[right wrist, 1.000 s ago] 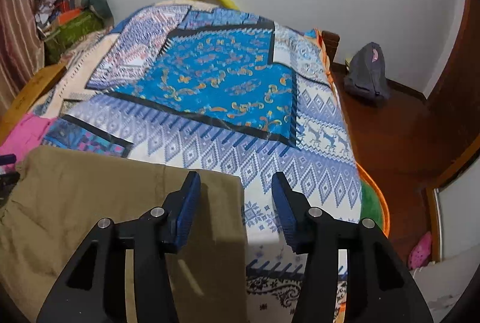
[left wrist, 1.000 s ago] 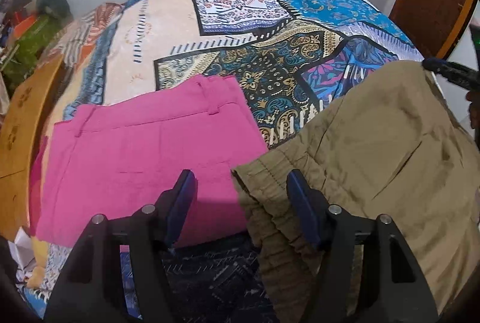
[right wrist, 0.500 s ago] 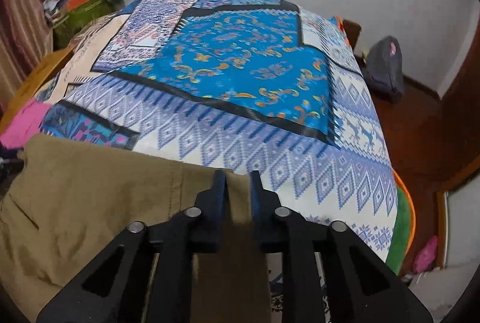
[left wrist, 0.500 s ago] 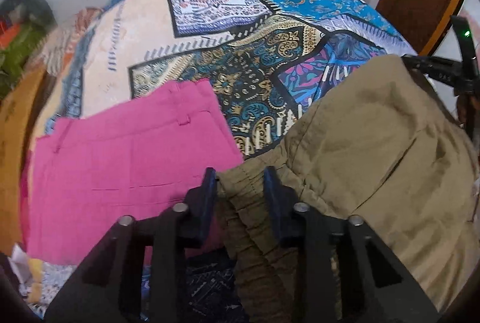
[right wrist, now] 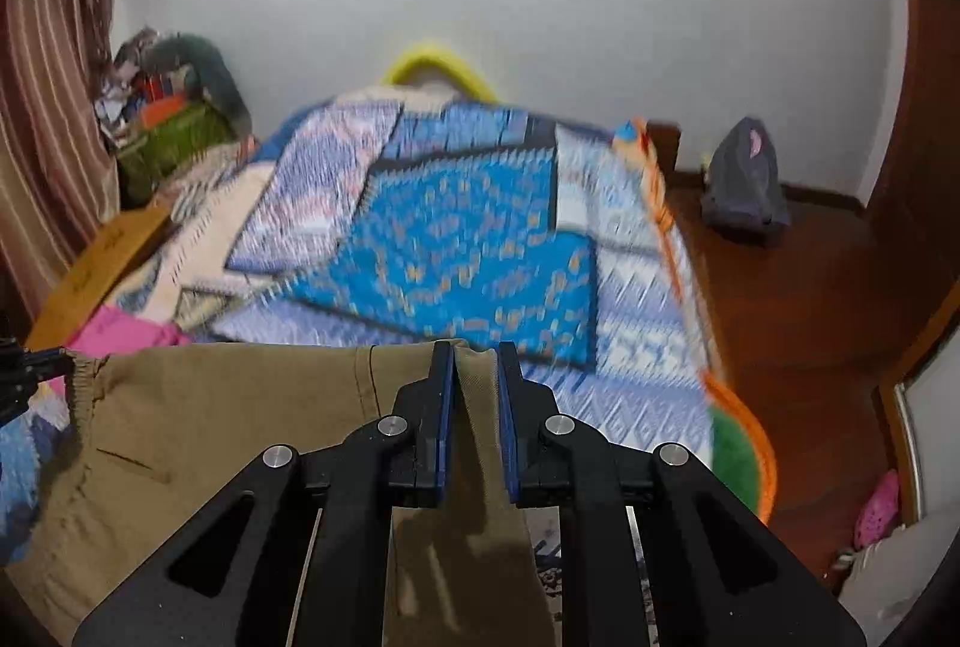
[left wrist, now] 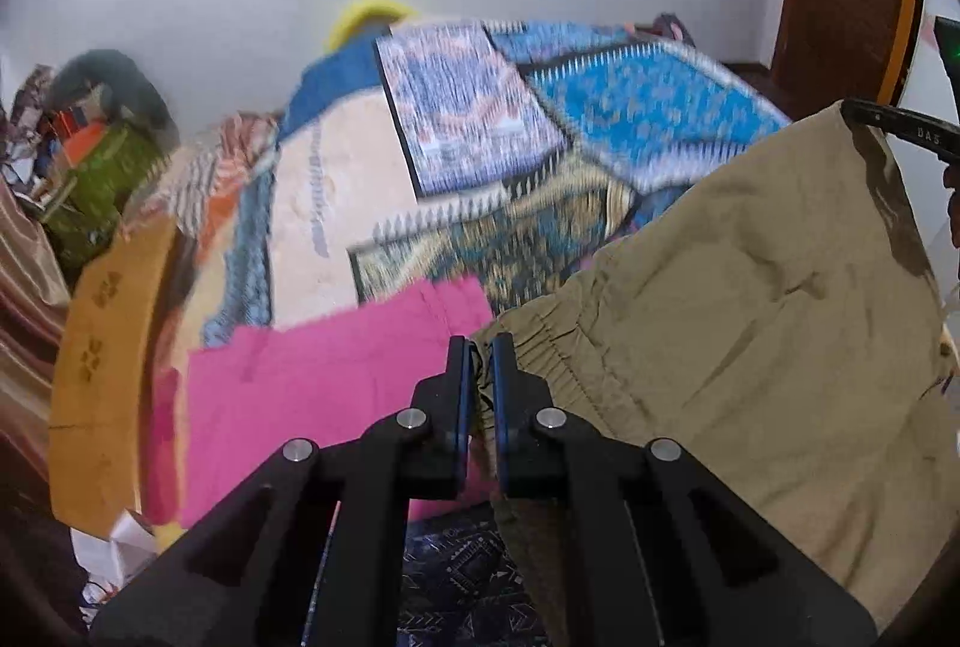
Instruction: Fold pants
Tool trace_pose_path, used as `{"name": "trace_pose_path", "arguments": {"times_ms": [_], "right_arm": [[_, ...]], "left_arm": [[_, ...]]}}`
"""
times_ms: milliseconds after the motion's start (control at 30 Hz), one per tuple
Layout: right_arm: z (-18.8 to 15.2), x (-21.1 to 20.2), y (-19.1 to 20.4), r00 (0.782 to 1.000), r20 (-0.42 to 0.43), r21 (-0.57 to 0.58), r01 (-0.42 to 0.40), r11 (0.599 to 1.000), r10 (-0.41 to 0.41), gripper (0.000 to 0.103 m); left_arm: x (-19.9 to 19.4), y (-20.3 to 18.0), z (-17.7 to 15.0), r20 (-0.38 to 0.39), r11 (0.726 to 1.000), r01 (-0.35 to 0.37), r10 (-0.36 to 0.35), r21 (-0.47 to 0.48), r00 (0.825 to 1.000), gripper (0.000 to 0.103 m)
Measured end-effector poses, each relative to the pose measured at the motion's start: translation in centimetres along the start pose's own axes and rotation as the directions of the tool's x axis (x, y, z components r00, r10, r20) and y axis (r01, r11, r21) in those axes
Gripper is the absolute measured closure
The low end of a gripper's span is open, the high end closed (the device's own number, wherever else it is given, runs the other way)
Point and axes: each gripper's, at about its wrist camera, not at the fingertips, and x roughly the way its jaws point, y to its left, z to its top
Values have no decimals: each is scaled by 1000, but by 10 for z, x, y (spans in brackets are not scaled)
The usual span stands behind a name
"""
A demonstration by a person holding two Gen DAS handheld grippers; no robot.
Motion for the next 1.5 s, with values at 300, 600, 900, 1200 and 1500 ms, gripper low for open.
{"name": "trace_pose_path", "arguments": {"times_ms": [300,600,900,1200,1500], "right_arm": [[10,-84,10,995,93,11,-42,999,41,91],[-19,-171,28,987,141,12,-79,997,77,91],[-61,-225,50,984,157,3,-82,997,80,91],[-111,-252,60,987,131,33,-93,995,88,91],[-173,-257,68,996,50,65,-78,995,75,91]], "left_arm": [[-70,-7,12,81,1000,18,-20,24,997,97],[-142,-20,-18,123,998,60,-63,29,990,97],[-205,-32,-64,148,993,101,-108,53,983,97],[-231,-39,-121,124,989,131,-139,67,983,97],[-225,-41,-174,48,985,165,-168,55,985,97]]}}
